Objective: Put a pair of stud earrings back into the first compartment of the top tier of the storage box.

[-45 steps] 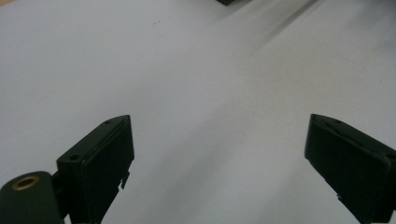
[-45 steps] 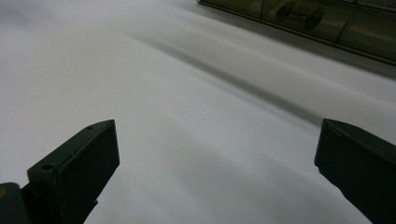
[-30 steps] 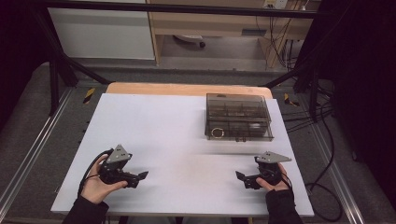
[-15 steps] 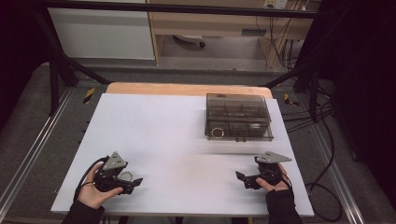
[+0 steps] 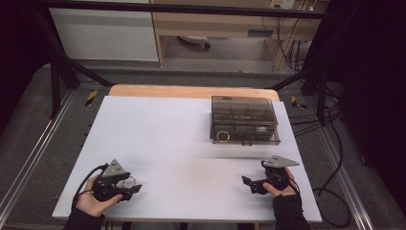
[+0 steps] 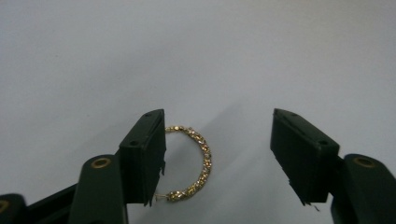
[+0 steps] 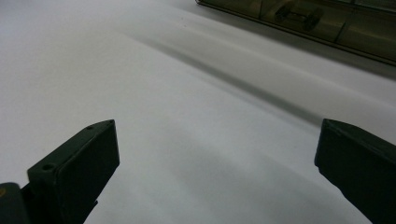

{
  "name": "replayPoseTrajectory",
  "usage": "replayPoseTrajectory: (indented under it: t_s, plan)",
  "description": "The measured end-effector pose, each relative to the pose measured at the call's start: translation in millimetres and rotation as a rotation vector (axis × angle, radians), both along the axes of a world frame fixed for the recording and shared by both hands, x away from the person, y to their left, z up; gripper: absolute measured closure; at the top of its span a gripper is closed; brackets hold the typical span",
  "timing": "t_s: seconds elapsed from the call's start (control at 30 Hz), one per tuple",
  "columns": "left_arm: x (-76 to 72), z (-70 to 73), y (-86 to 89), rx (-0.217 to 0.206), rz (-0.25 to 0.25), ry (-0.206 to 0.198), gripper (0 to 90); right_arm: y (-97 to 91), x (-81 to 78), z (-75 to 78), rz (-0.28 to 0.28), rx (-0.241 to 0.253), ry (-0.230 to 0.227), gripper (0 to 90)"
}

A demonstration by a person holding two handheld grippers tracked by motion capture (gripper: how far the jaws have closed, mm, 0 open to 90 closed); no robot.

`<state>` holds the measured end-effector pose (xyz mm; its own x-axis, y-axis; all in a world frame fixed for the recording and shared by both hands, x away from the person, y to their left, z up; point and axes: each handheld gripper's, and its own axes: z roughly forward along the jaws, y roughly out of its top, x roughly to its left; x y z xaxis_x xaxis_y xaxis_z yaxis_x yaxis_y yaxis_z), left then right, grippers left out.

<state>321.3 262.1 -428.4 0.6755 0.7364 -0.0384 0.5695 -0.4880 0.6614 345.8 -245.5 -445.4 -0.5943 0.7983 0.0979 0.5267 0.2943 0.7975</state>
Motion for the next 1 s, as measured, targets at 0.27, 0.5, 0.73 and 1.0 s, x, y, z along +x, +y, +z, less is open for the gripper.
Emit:
replayPoseTrajectory:
  t_s: [0.27,0.5,0.73,1.0]
  plan:
    - [-2.9,-6.0,2.3,0.015,0.019,0.016,50.1,0.0,-0.1,0.1,0.0,0.0,0.0,0.6]
    - [-2.7,-6.8,3.2,0.024,0.025,0.028,60.3,0.0,0.0,0.0,0.0,-0.001,0.0,0.6]
    - [-2.4,-7.4,4.2,0.027,0.041,0.039,68.5,0.2,-0.1,0.0,0.001,0.0,0.001,0.6]
    - [-2.0,-8.8,4.8,0.038,0.042,0.042,74.5,0.4,-0.1,0.0,0.001,-0.001,0.001,0.6]
